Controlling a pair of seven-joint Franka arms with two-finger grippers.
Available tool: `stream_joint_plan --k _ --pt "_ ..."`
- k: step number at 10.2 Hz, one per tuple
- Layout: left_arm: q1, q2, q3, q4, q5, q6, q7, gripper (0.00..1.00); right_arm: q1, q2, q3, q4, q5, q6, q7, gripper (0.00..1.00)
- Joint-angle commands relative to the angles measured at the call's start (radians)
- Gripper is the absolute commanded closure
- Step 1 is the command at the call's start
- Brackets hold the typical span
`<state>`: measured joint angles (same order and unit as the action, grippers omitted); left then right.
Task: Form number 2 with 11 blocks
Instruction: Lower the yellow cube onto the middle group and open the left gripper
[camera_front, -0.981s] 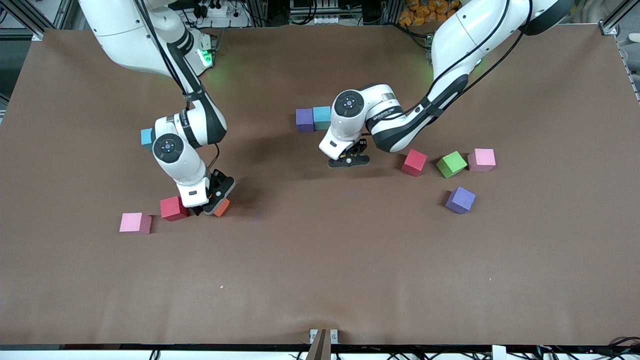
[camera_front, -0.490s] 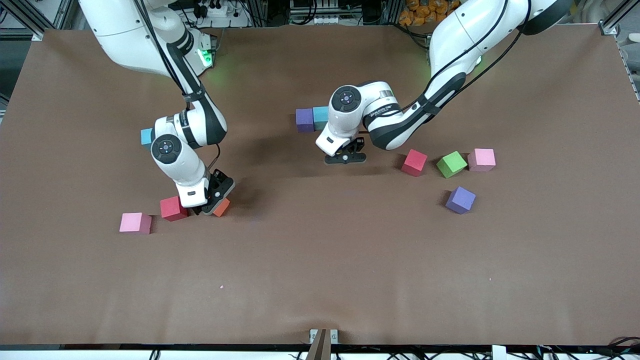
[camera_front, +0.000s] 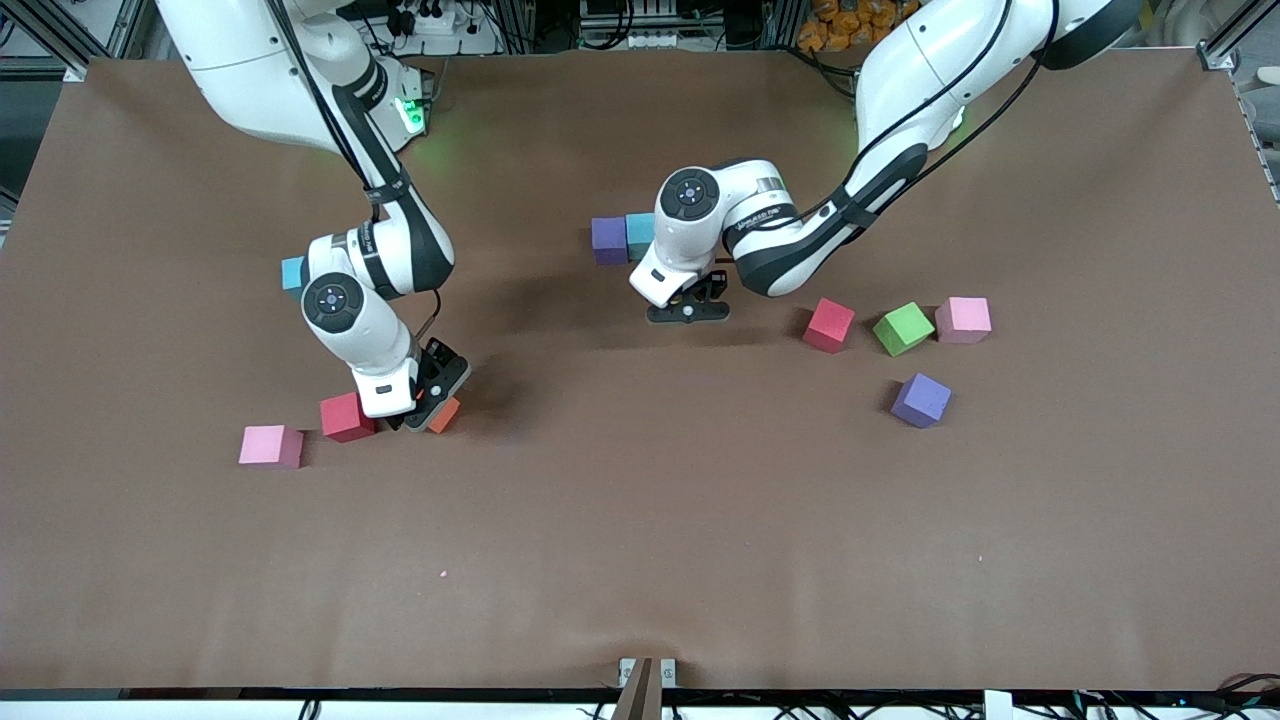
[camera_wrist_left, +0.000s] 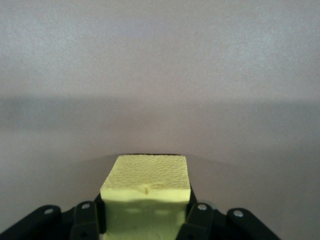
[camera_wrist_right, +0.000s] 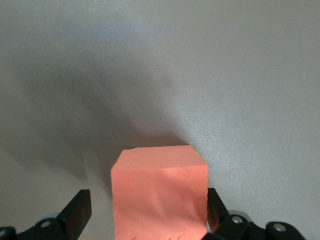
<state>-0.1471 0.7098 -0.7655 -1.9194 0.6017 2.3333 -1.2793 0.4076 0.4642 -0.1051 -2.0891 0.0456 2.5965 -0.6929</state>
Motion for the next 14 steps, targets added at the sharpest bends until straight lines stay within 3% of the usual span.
stream_joint_plan --k 1,4,5,7,11,13,14 --pt "0.000 -0.018 0.000 -0.021 0.021 0.011 0.000 0.53 -0.023 -0.003 0.018 0.015 0.017 -0.016 -0.017 0.00" --pt "0.000 -0.018 0.000 -0.023 0.020 0.011 -0.002 0.51 -0.036 -0.003 0.019 0.021 0.017 -0.016 -0.022 0.00" --pt "0.000 -0.016 0.000 -0.023 0.020 0.011 -0.002 0.46 -0.038 -0.003 0.019 0.023 0.017 -0.015 -0.040 0.00" --pt "0.001 -0.016 0.002 -0.024 0.020 0.009 -0.003 0.00 -0.039 -0.001 0.018 0.024 0.017 -0.016 -0.047 0.00" --pt "0.004 -0.021 0.000 -0.021 0.015 0.000 -0.026 0.00 -0.033 -0.001 0.019 0.023 0.019 -0.015 -0.043 0.00" --pt "0.010 -0.071 -0.003 -0.021 0.004 -0.006 -0.061 0.00 -0.032 0.001 0.019 0.023 0.019 -0.015 -0.043 0.00" --pt "0.020 -0.097 -0.017 -0.018 -0.002 -0.029 -0.081 0.00 -0.033 0.002 0.019 0.023 0.019 -0.012 -0.046 0.20"
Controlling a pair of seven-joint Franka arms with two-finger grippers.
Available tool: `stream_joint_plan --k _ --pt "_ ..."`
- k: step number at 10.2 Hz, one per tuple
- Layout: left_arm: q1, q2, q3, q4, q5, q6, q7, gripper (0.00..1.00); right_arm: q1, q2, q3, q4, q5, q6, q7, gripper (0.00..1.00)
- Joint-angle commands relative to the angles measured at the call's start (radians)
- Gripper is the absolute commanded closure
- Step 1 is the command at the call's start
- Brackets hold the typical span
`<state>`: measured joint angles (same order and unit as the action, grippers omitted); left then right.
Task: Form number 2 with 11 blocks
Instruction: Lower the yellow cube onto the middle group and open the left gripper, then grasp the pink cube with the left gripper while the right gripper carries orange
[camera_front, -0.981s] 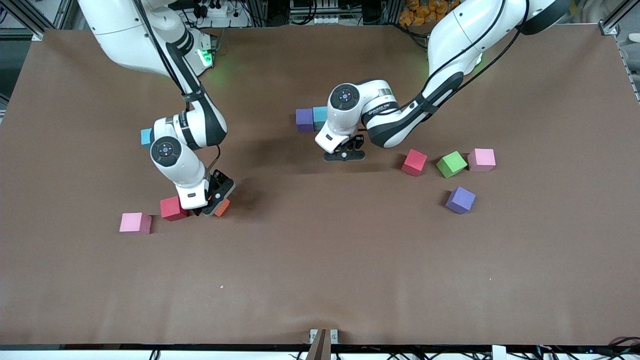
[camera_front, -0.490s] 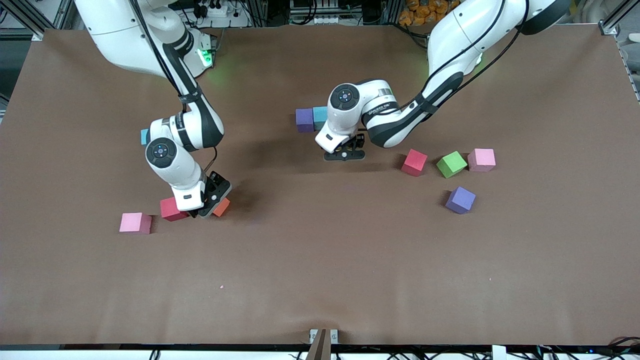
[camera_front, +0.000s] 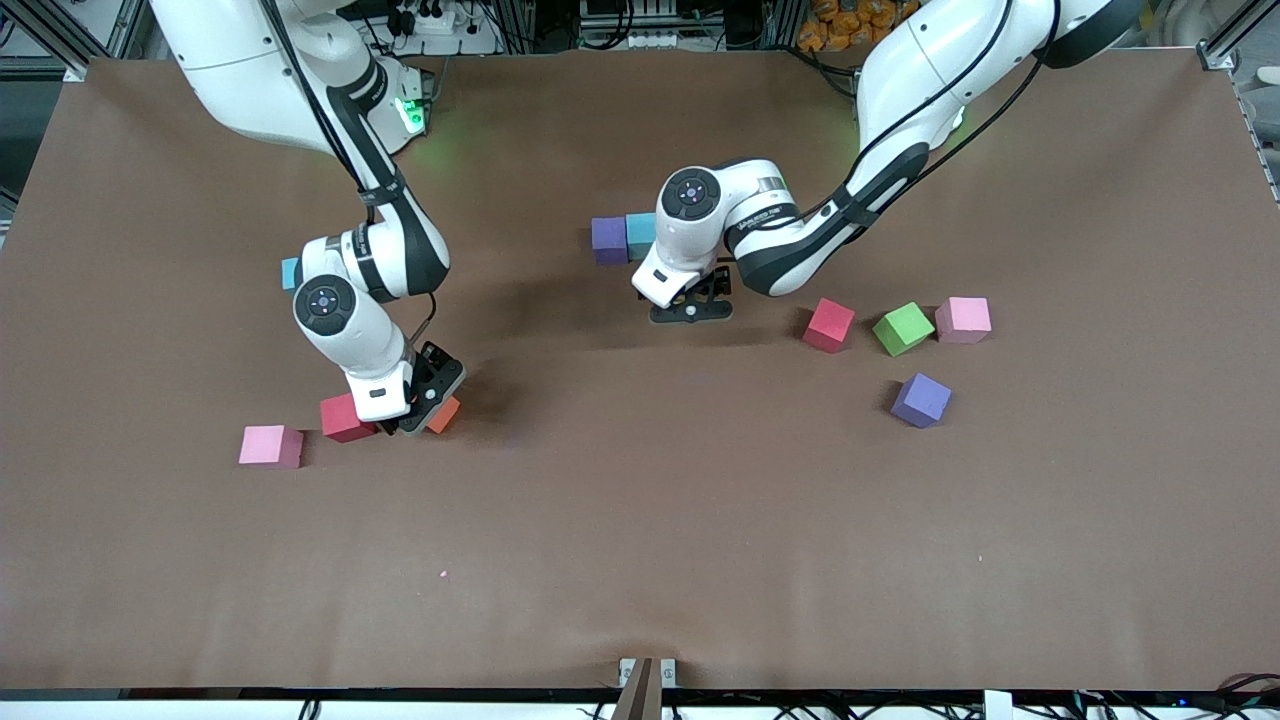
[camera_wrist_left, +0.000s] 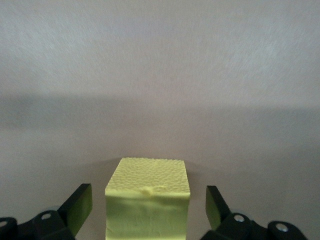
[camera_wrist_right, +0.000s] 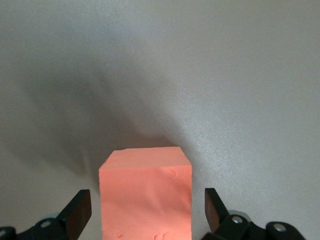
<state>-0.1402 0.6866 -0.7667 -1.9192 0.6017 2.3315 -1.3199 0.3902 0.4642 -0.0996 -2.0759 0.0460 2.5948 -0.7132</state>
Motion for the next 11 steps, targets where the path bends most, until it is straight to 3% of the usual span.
stream_joint_plan --k 1,2,6,9,11 --pt "0.028 -0.096 -0.029 -0.011 -0.010 -0.052 -0.044 0.00 -0.016 0.005 0.015 0.010 0.017 -0.004 -0.028 0.61" --pt "0.057 -0.119 -0.051 -0.011 -0.029 -0.058 -0.044 0.00 -0.011 0.005 0.015 0.011 0.017 -0.004 -0.028 0.68" --pt "0.343 -0.157 -0.211 -0.011 -0.046 -0.138 -0.003 0.00 0.018 0.002 0.020 0.028 0.017 -0.015 -0.025 0.67" --pt "0.543 -0.159 -0.318 -0.017 -0.046 -0.260 0.331 0.00 0.056 -0.006 0.062 0.081 0.017 -0.101 -0.023 0.66" --pt "0.617 -0.162 -0.322 -0.055 -0.036 -0.267 0.512 0.00 0.067 -0.006 0.136 0.155 0.017 -0.233 -0.015 0.65"
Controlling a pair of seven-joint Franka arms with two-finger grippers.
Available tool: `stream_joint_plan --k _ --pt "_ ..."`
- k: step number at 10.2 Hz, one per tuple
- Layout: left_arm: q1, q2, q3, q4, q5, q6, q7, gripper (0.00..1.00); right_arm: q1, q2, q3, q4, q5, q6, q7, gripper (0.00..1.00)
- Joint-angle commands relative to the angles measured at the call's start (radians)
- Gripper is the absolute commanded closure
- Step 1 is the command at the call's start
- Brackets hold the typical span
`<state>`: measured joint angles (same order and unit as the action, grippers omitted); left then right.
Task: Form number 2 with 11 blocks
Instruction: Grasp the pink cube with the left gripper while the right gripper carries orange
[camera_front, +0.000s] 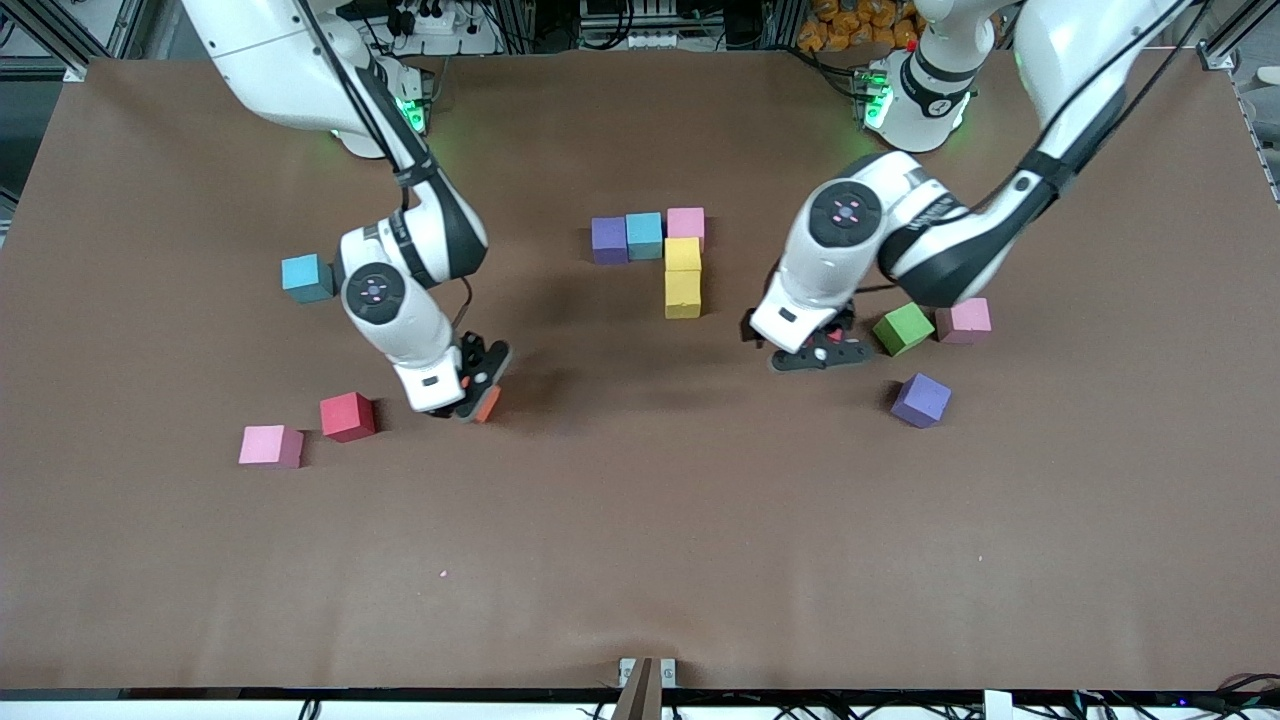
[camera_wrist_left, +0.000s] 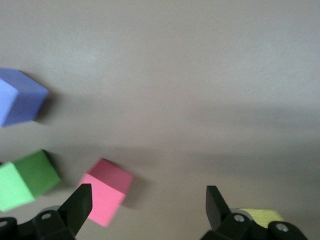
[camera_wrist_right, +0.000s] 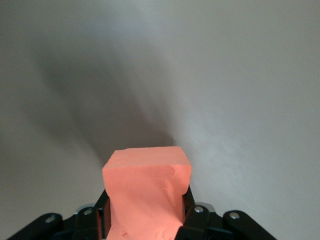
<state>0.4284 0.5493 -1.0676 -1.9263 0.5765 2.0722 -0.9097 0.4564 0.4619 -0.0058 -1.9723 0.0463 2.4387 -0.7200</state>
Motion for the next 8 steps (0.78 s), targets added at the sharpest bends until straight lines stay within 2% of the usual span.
stream_joint_plan --k 1,4,8 --pt "0.096 -0.025 -0.035 -0.074 -0.007 -0.007 0.164 0.00 0.031 -0.003 0.053 0.059 0.017 -0.084 -0.007 0.64" --pt "0.211 -0.022 -0.061 -0.190 0.037 0.058 0.265 0.00 0.123 0.004 0.053 0.078 0.017 -0.075 -0.003 0.64" --pt "0.234 -0.023 -0.114 -0.255 0.058 0.098 0.270 0.00 0.227 0.047 0.053 0.119 0.018 -0.072 0.017 0.64"
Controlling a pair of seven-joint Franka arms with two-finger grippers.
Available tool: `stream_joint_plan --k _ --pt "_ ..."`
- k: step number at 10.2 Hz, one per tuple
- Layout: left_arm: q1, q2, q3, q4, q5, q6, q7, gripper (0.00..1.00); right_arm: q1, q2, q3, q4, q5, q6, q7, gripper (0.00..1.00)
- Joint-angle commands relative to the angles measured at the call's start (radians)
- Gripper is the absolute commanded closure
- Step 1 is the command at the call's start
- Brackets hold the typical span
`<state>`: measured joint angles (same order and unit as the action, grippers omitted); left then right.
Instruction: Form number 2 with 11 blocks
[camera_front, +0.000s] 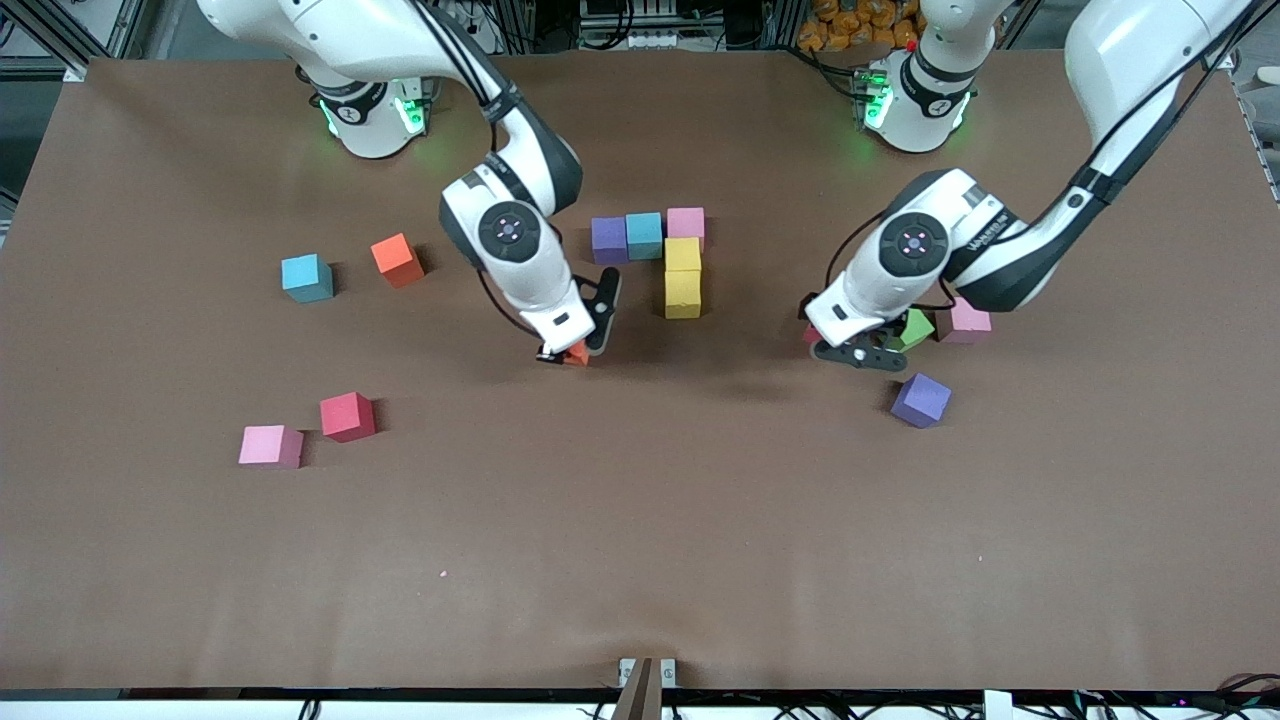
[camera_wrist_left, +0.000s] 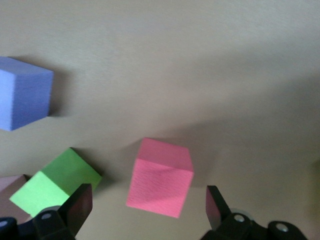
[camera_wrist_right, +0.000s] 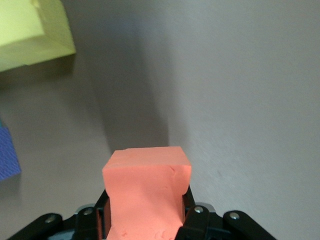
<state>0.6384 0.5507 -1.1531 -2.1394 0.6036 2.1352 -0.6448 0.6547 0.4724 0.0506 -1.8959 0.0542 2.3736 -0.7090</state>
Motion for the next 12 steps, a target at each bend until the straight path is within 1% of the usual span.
stream_joint_plan --k 1,2,3,4,6,8,11,12 --pt "0.030 -0.023 -0.028 -0.060 0.054 0.049 0.007 0.00 0.058 0.063 -0.003 0.069 0.009 -0.008 0.009 0.64" --pt "0.043 -0.020 -0.028 -0.085 0.065 0.087 0.011 0.00 0.084 0.093 -0.003 0.098 0.010 -0.010 0.032 0.64" --pt "0.067 -0.006 -0.027 -0.118 0.068 0.167 0.031 0.00 0.115 0.113 -0.005 0.116 0.009 -0.011 0.078 0.64" --pt "0.078 -0.002 -0.023 -0.131 0.077 0.201 0.043 0.00 0.140 0.120 -0.005 0.117 0.007 -0.010 0.113 0.64" --pt "0.081 -0.002 -0.019 -0.135 0.079 0.200 0.071 0.00 0.170 0.129 -0.006 0.115 -0.004 -0.008 0.132 0.64" --pt "0.075 -0.002 -0.014 -0.142 0.081 0.195 0.071 0.00 0.177 0.127 -0.008 0.112 -0.005 -0.014 0.175 0.64" --pt "0.069 0.029 0.030 -0.151 0.177 0.195 0.060 0.00 0.209 0.126 -0.009 0.109 -0.010 -0.017 0.235 0.65" --pt "0.069 0.035 0.035 -0.151 0.185 0.195 0.057 0.00 0.217 0.126 -0.011 0.109 -0.013 -0.014 0.235 0.65"
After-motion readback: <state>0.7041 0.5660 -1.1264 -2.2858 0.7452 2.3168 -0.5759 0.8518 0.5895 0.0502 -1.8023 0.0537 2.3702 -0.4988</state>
